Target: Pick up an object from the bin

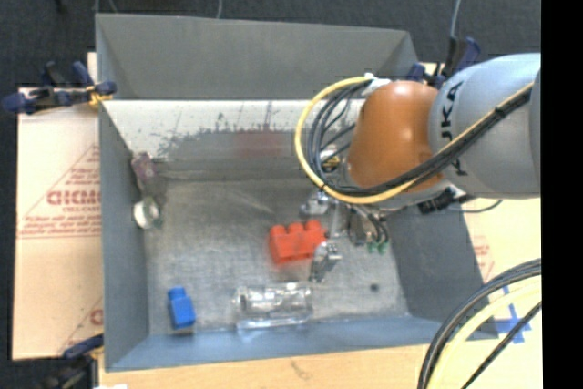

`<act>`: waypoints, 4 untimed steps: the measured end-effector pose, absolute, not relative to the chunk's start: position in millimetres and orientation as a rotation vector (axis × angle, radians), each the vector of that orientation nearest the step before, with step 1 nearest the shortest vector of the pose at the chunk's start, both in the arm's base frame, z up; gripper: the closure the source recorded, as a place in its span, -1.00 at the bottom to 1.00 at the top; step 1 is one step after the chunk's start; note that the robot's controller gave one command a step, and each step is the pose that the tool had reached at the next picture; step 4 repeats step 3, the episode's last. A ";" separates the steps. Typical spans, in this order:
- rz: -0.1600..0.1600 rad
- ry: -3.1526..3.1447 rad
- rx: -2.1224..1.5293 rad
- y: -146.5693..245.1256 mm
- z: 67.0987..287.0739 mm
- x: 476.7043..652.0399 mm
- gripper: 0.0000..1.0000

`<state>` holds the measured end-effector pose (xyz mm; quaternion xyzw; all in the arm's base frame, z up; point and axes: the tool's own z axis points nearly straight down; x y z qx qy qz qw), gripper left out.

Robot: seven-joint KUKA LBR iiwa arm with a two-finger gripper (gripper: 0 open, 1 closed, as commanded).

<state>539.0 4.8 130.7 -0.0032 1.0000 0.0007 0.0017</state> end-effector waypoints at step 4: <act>0.003 3.130 0.085 26.8 213.0 546.5 1.00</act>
Offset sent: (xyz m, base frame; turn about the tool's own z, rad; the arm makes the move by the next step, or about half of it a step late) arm 0.0152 -0.0057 -0.0532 0.0697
